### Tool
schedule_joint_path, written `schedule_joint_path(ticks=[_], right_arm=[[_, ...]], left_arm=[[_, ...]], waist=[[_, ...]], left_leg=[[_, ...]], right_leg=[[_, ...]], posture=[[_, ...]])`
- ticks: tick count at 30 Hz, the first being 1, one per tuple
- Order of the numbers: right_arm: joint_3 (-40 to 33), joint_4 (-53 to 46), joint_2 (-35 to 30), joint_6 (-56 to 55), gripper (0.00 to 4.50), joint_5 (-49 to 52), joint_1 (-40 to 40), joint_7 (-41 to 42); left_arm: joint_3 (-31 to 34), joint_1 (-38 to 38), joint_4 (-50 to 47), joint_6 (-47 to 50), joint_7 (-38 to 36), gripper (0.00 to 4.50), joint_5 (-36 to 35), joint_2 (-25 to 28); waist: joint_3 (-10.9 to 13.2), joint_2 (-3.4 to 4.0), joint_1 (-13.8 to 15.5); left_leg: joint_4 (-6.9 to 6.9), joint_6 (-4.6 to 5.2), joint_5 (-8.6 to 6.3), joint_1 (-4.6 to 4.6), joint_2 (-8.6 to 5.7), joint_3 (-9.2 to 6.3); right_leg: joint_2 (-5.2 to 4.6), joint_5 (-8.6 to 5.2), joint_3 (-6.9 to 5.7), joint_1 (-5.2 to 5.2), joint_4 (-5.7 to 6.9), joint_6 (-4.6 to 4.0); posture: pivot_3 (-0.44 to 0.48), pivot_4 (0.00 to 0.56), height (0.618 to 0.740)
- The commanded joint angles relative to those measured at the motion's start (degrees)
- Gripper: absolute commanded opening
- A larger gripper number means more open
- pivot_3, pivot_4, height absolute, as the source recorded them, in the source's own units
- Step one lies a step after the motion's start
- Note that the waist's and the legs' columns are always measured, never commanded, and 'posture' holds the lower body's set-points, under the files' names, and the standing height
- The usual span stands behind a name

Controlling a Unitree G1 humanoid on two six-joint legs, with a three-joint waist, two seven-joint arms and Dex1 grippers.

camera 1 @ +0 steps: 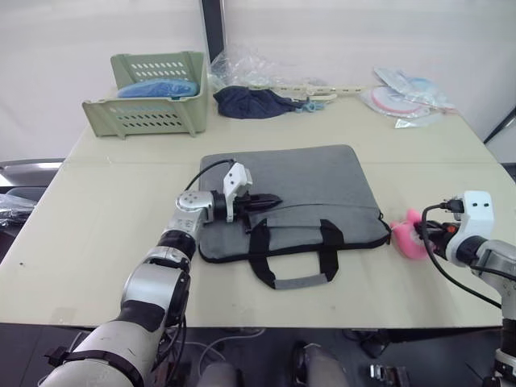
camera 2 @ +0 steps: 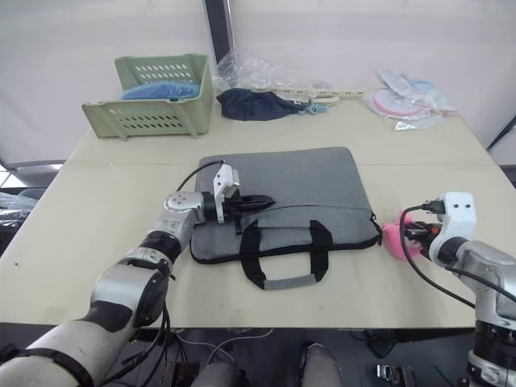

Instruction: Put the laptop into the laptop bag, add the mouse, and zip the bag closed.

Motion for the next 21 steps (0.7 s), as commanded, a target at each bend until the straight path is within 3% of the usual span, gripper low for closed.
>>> schedule_joint_path(ticks=[1,9,21], right_arm=[[1.7,1.5,-4.7,-4.5,0.08,-2.3,-1.3,2.0],[8.2,8.5,-8.6,-13.1,0.08,-5.6,-5.9,5.0],[17.4,19.5,-7.5,-22.6,0.08,-9.7,-14.0,8.9]], left_arm=[[-3.5,4.4,4.9,3.2,0.5,0.0,5.0,-0.4],[-3.8,4.4,4.9,3.5,-0.1,0.0,5.2,-1.1],[-3.9,4.9,4.6,3.4,-0.8,0.0,5.2,-0.8]], waist=[[0.0,0.0,0.0],[0.2,-0.09,0.0],[0.2,-0.06,-0.1]], left_leg=[[0.0,0.0,0.0,0.0,0.0,0.0],[0.0,0.02,-0.01,-0.01,-0.03,0.02],[0.01,0.01,0.0,-0.01,-0.03,0.04]], right_leg=[[0.0,0.0,0.0,0.0,0.0,0.0],[-0.03,0.0,0.0,0.0,-0.01,0.01],[-0.03,0.01,0.0,0.0,-0.01,0.03]], posture=[[0.0,0.15,0.74],[0.0,0.15,0.74],[0.0,0.15,0.74]])
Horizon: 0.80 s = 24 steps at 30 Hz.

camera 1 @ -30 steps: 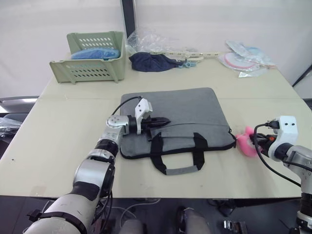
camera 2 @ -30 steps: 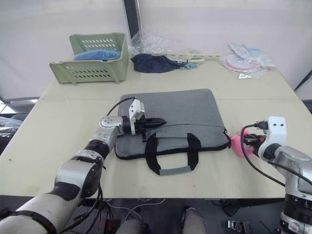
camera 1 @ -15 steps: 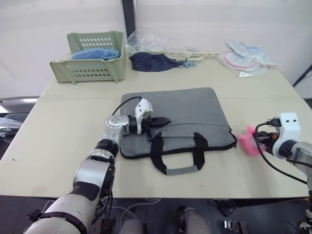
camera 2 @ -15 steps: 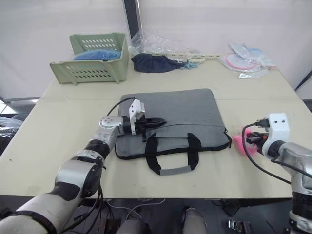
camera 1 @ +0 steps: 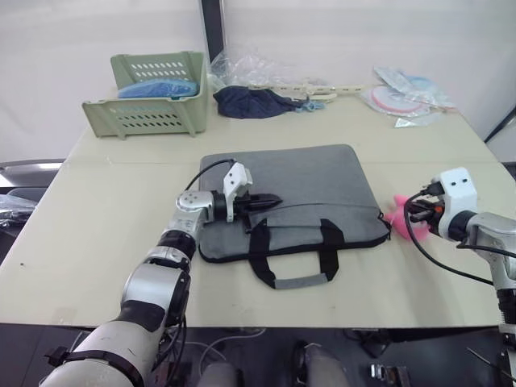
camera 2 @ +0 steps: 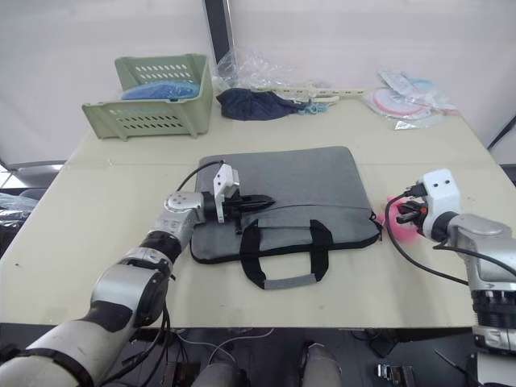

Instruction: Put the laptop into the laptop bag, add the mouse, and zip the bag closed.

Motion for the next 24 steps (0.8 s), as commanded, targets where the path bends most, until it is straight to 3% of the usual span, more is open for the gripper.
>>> schedule_joint_path(ticks=[1,11,24], right_arm=[[1.2,2.9,-0.4,-4.3,0.08,-2.3,-3.2,1.4],[4.0,8.8,1.0,-8.4,0.08,-4.4,-9.0,3.0],[2.1,8.7,3.4,-9.3,0.08,-4.6,-12.1,0.6]], left_arm=[[-3.9,4.9,4.6,3.4,-0.5,0.0,5.2,-0.5],[-3.9,5.5,4.2,3.3,-0.8,0.0,5.1,-0.4],[-4.2,6.1,3.7,3.4,-1.4,0.0,5.1,-0.6]], waist=[[0.0,0.01,0.0],[0.0,0.06,-0.3],[-0.1,0.16,-0.5]], left_leg=[[0.0,0.0,0.0,0.0,0.0,-0.01],[0.01,-0.02,0.01,-0.01,0.02,0.0],[0.01,-0.03,0.02,-0.01,0.03,-0.01]], right_leg=[[0.0,0.0,0.0,0.0,0.0,0.0],[0.0,0.01,0.0,0.01,0.0,0.02],[0.0,0.01,0.0,0.0,0.0,0.03]], posture=[[0.0,0.15,0.74],[0.0,0.15,0.74],[0.0,0.15,0.74]])
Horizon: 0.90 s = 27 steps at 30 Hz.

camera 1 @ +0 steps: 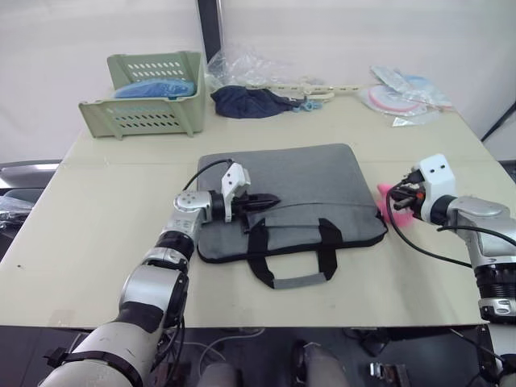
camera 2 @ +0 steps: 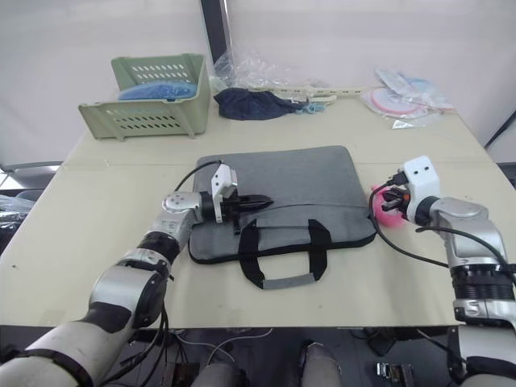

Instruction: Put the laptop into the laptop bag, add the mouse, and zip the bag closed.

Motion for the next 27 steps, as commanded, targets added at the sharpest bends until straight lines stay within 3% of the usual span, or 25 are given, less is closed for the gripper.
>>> schedule_joint_path(ticks=[1,14,18,23,27], right_arm=[[-3.0,-1.2,0.5,-2.0,0.08,-0.1,-3.5,-2.6],[-3.7,-1.3,0.9,-2.2,0.08,-0.5,-3.4,-3.3],[-4.3,-3.4,1.1,-0.8,1.41,0.2,-1.6,-3.3],[-6.4,-8.5,1.0,2.1,3.77,1.1,1.2,-3.6],[-9.3,-14.6,0.4,5.8,3.77,2.3,3.9,-4.3]], left_arm=[[-4.2,5.5,4.8,3.4,-1.3,0.0,5.1,-0.9],[-4.3,5.5,4.8,3.5,-1.4,0.0,5.2,-1.1],[-4.2,5.3,4.9,3.5,-1.4,0.0,5.1,-1.1],[-4.1,5.0,4.8,3.6,-1.4,0.0,5.0,-1.2],[-3.5,4.8,4.3,3.7,-1.6,0.0,4.3,-1.0]], waist=[[0.0,0.03,0.0],[0.0,0.08,0.0],[0.0,0.08,0.0],[0.0,0.09,0.1],[0.0,0.1,0.2]], left_leg=[[0.0,-0.01,0.0,0.0,0.0,0.0],[0.0,-0.01,0.0,-0.01,0.0,-0.01],[0.0,-0.01,0.0,-0.01,0.0,-0.01],[-0.01,-0.01,0.0,-0.02,0.0,-0.02],[-0.02,-0.01,0.0,-0.04,0.0,-0.07]], right_leg=[[0.0,0.0,0.0,0.0,0.0,0.0],[0.0,0.0,0.0,0.0,0.0,0.0],[0.0,0.0,-0.01,0.0,-0.01,0.0],[0.0,0.0,-0.01,0.0,-0.01,0.0],[-0.01,0.0,-0.04,-0.01,-0.04,0.0]], posture=[[0.0,0.15,0.74],[0.0,0.15,0.74],[0.0,0.15,0.74],[0.0,0.15,0.74],[0.0,0.15,0.74]])
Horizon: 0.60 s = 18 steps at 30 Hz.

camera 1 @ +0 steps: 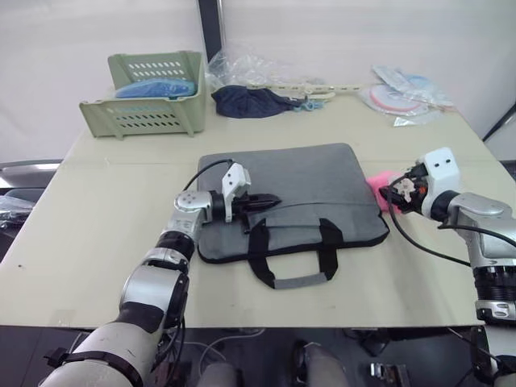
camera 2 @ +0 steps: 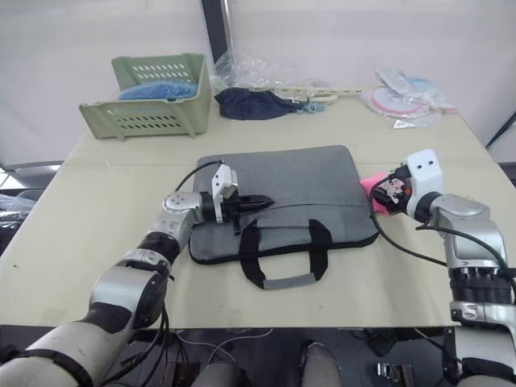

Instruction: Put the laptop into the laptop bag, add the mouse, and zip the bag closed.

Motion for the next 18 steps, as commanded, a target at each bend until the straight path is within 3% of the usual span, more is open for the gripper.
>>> schedule_joint_path(ticks=[1,11,14,18], right_arm=[[-5.1,-7.9,-1.7,3.8,3.77,1.9,1.3,-2.0],[-10.2,-25.7,-3.7,14.2,3.77,5.4,4.4,-2.4],[-10.5,-30.0,-4.1,17.2,3.77,6.7,4.2,-2.6],[-10.6,-34.3,-5.8,20.1,3.77,9.1,3.2,-1.0]], left_arm=[[-3.0,4.4,4.1,4.0,-2.0,0.0,3.6,-0.6],[2.3,1.0,-6.8,8.8,-3.9,0.0,-3.6,1.5],[4.1,1.3,-19.2,15.8,-2.5,0.0,-7.4,3.1],[7.6,2.9,-37.5,27.7,3.2,0.0,-12.7,7.4]], waist=[[0.0,0.0,0.0],[0.8,0.0,-0.3],[1.5,-0.15,-0.3],[1.9,-0.46,-0.9]], left_leg=[[-0.01,0.0,0.0,0.0,0.0,-0.01],[-0.06,0.0,0.0,-0.17,0.0,-0.01],[0.01,-0.01,0.01,-0.32,0.0,0.0],[0.22,-0.07,0.07,-1.12,-0.02,0.02]], right_leg=[[0.0,0.0,0.0,0.0,-0.01,0.0],[0.01,-0.01,-0.03,-0.2,-0.02,-0.01],[0.01,0.01,-0.02,-0.31,0.01,0.01],[0.03,0.06,-0.03,-1.39,0.18,0.08]], posture=[[0.0,0.15,0.74],[0.0,0.15,0.74],[0.0,0.15,0.74],[0.0,0.15,0.74]])
